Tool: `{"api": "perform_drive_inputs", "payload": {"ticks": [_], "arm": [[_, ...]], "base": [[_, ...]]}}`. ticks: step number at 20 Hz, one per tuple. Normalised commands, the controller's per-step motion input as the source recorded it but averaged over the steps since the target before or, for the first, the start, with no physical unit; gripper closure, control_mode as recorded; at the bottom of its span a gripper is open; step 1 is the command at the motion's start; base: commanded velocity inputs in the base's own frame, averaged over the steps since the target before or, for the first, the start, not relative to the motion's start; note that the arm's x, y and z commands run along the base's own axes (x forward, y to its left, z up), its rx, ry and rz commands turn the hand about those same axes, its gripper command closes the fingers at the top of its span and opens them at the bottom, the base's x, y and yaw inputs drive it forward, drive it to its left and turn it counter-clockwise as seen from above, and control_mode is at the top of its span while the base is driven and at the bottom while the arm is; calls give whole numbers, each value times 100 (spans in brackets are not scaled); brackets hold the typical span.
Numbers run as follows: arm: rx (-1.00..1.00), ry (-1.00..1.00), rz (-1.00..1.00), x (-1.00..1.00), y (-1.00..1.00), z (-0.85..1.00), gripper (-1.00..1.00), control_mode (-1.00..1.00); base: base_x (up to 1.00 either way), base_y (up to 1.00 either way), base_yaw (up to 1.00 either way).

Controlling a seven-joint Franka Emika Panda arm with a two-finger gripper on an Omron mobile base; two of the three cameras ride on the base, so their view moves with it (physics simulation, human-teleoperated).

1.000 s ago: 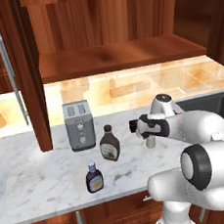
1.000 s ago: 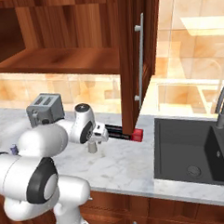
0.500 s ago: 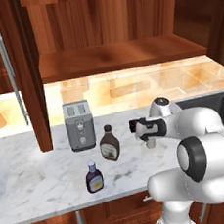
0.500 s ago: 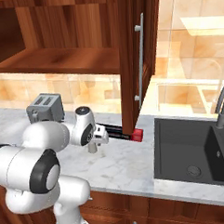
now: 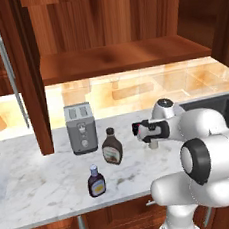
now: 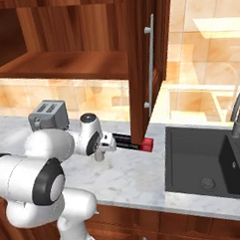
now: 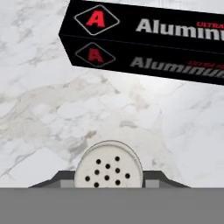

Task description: There are various items on the counter. Only move the condiments/shakers into the cabinet.

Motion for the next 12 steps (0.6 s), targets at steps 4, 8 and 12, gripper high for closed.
{"api": "perform_drive_inputs", "payload": {"ticks": [4, 8, 12], "arm": [[2, -16, 0, -51, 0, 96, 100, -100], [0, -11, 0, -40, 0, 100, 100, -100], [0, -2, 0, -22, 0, 100, 100, -100]], "base": [[0, 0, 0], [0, 0, 0], [0, 0, 0]]}}
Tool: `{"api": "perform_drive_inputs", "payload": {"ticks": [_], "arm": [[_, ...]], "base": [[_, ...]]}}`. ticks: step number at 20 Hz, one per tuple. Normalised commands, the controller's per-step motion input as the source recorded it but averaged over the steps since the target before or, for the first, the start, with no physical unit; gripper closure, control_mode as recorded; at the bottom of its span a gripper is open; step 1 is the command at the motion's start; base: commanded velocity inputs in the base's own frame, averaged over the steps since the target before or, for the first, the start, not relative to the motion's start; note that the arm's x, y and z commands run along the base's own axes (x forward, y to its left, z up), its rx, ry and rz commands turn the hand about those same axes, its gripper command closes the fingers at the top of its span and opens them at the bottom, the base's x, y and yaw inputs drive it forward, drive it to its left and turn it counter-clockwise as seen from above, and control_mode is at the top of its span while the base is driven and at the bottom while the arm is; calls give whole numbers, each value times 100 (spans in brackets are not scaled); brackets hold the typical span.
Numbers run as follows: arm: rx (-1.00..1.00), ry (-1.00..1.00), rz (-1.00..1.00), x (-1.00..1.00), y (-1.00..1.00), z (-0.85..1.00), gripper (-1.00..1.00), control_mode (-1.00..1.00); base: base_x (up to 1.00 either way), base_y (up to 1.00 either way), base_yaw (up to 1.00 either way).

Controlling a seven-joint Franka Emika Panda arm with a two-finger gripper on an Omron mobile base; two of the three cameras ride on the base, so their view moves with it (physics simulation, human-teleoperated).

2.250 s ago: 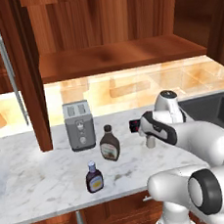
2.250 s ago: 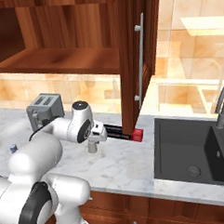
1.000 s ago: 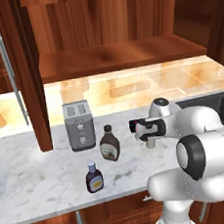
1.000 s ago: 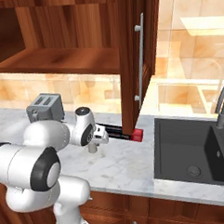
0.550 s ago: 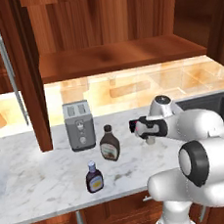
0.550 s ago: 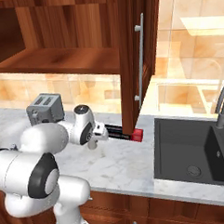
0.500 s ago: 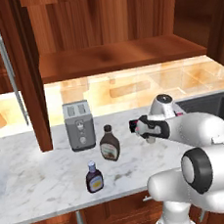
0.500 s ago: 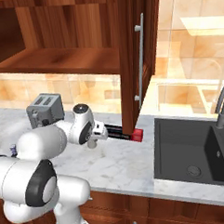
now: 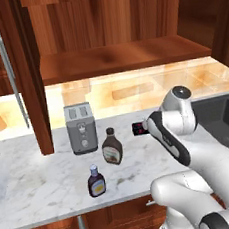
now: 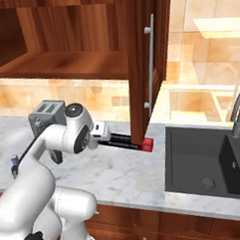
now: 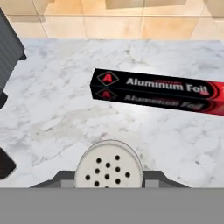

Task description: There are various items on the counter. Only move the condiments/shakers into the cabinet.

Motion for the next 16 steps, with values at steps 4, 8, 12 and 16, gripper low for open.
{"api": "perform_drive_inputs", "payload": {"ticks": [4, 8, 12, 16], "arm": [[0, -1, 0, -20, 0, 100, 100, -100], [0, -6, 0, -29, 0, 100, 100, -100], [0, -14, 0, -31, 0, 100, 100, -100], [0, -19, -1, -30, -2, 100, 100, -100]], "base": [[0, 0, 0], [0, 0, 0], [0, 0, 0], [0, 0, 0]]}}
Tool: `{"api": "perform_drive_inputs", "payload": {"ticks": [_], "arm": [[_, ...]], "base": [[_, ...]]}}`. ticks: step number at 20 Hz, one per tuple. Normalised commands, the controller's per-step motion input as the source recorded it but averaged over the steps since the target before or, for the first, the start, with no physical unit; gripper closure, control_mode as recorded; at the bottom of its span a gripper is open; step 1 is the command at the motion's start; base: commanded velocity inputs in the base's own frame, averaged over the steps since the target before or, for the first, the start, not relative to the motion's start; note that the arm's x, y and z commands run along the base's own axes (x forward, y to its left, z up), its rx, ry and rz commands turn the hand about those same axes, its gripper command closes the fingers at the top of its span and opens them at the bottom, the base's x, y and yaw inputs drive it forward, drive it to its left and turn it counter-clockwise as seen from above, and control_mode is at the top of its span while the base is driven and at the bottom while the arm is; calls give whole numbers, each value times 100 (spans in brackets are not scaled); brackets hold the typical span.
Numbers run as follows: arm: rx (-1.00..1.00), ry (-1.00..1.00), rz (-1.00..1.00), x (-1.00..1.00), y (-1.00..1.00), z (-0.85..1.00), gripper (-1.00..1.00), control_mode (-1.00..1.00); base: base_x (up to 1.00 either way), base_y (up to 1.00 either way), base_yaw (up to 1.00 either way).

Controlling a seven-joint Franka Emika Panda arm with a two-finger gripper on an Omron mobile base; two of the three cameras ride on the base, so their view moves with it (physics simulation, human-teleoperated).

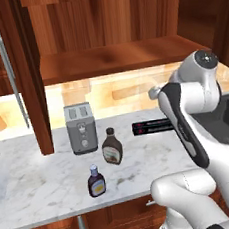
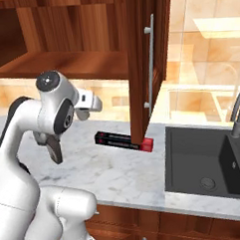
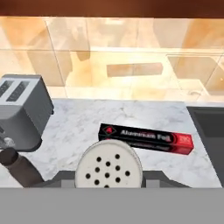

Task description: There are various items on the counter. Only move the condiments/shakers into the cabinet.

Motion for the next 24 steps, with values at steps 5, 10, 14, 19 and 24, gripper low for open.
{"api": "perform_drive_inputs", "payload": {"ticks": [5, 10, 14, 19, 24], "arm": [[0, -22, -2, -29, -7, 94, 100, -100], [0, -23, -3, 0, -3, 80, 100, -100], [0, -15, -2, 4, -3, 64, 100, -100], [4, -6, 0, 47, -3, 6, 100, -100], [4, 0, 0, 74, -4, 0, 100, -100]], "base": [[0, 0, 0], [0, 0, 0], [0, 0, 0], [0, 0, 0], [0, 0, 0]]}}
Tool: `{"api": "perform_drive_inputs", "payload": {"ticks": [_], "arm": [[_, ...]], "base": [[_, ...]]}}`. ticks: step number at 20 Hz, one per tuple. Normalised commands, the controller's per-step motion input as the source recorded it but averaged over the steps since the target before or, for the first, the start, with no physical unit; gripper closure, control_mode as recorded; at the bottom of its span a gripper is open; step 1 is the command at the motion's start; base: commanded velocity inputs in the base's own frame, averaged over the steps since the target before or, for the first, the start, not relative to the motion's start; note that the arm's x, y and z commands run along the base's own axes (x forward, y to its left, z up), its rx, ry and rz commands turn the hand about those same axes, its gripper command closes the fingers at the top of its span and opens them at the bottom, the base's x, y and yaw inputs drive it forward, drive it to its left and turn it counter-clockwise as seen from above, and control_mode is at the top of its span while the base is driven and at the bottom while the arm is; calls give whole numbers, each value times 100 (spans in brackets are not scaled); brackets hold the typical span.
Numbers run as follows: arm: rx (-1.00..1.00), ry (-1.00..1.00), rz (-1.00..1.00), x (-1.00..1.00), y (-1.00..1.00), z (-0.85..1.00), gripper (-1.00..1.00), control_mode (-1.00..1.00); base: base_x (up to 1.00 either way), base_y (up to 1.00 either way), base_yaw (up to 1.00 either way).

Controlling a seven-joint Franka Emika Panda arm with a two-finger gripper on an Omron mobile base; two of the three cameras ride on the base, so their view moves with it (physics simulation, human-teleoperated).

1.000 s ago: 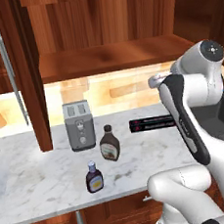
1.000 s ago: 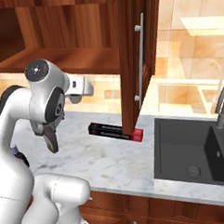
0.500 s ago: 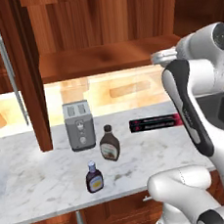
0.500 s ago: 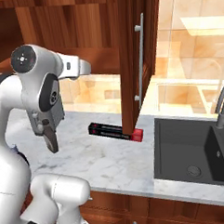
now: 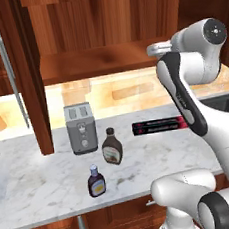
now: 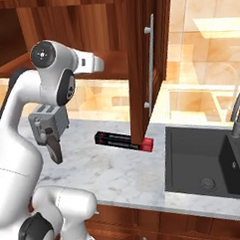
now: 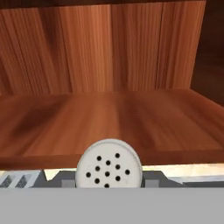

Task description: There are various items on the counter. Only move the condiments/shakers into the cabinet.

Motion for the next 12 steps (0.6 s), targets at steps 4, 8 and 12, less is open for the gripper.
{"api": "perform_drive_inputs", "payload": {"ticks": [4, 8, 12], "arm": [[2, 0, 0, 60, -9, 0, 100, -100], [0, 1, 0, 62, -2, -1, 100, -100], [0, 2, 0, 46, 0, -5, 100, -100]], "base": [[0, 0, 0], [0, 0, 0], [0, 0, 0]]}}
